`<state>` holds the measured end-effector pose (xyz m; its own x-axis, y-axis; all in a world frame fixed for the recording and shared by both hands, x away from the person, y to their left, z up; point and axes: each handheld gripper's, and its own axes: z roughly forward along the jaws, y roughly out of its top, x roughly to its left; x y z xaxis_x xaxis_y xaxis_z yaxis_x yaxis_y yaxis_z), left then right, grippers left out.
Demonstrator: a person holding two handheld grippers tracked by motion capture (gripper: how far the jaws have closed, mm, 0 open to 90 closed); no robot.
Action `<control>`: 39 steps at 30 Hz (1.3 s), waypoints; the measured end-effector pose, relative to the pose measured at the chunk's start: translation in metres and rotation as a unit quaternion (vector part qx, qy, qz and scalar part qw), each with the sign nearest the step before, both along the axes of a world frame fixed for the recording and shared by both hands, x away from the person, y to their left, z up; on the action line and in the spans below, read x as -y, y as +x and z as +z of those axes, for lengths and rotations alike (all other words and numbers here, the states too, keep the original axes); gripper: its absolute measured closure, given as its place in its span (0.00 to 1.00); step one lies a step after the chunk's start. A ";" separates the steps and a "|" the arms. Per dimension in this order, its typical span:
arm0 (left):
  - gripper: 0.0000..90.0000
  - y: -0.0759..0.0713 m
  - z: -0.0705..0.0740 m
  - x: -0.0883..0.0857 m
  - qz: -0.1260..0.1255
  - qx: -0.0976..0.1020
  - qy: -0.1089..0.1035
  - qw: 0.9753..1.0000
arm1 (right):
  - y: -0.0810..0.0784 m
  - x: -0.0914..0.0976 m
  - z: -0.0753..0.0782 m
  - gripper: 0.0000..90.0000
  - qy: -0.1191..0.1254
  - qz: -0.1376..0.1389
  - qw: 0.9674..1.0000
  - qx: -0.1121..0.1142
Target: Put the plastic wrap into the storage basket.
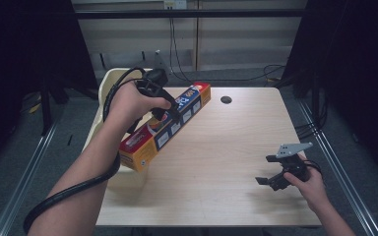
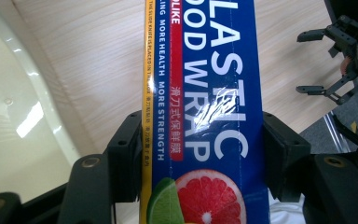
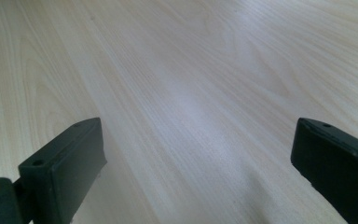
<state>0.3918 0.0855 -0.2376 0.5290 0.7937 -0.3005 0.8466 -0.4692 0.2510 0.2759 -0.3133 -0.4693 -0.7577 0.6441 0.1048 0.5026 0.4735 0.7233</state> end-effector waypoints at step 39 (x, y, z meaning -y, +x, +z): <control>0.45 0.000 0.026 -0.059 0.077 0.014 0.010 0.997 | -0.001 -0.002 -0.001 0.03 -0.003 0.007 1.000 -0.004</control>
<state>0.3916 0.1442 -0.2115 0.4083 0.8716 -0.2714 0.9020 -0.3394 0.2669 0.2753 -0.3109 -0.4704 -0.7654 0.6346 0.1069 0.5022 0.4851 0.7159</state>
